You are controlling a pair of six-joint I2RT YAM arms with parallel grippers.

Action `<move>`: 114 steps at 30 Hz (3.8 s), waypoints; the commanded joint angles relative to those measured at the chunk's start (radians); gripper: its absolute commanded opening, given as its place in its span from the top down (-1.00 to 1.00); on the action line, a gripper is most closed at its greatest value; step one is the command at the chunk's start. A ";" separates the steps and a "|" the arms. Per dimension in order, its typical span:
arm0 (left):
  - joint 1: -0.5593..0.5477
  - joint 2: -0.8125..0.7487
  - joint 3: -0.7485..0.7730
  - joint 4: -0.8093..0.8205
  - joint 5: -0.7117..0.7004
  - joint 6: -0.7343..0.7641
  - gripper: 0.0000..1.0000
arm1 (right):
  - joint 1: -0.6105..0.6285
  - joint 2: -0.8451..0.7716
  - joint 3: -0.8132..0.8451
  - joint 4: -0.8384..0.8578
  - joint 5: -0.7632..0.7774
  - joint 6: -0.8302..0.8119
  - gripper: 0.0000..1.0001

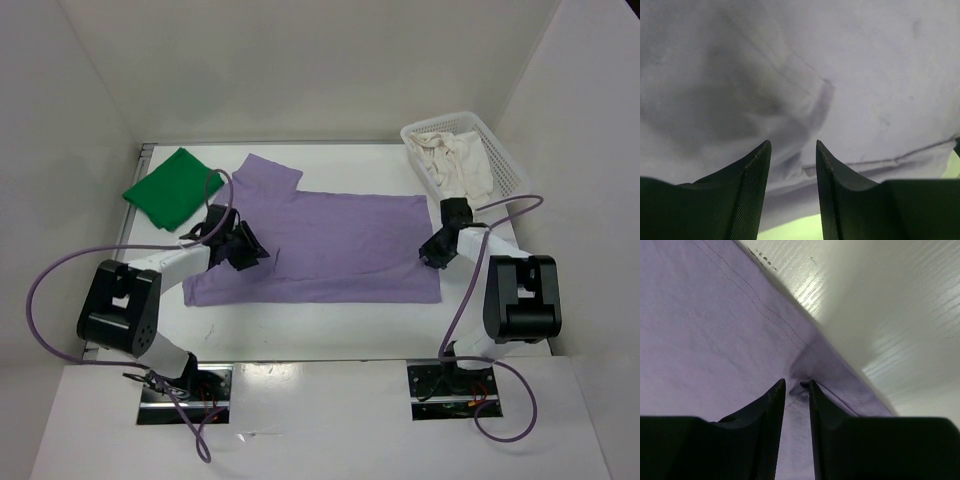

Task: Fold and stack the t-shirts
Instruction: Fold the flattened tshirt in 1/3 of the way

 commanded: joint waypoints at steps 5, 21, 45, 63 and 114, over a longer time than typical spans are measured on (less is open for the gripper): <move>0.004 0.099 -0.017 0.038 -0.029 -0.037 0.03 | 0.015 0.015 0.031 0.045 0.019 -0.016 0.79; 0.122 0.081 -0.016 0.032 -0.060 -0.008 0.03 | -0.039 -0.140 0.031 -0.077 0.136 0.021 0.95; 0.184 -0.135 0.060 -0.065 0.078 0.073 -0.07 | -0.001 -0.198 0.080 -0.136 0.073 -0.005 0.21; 0.132 -0.211 -0.226 -0.071 0.146 -0.007 0.09 | 0.484 -0.077 -0.062 0.015 -0.065 0.213 0.91; 0.276 -0.060 0.055 -0.065 0.123 0.093 0.18 | 0.976 0.441 0.538 0.019 -0.070 0.136 0.99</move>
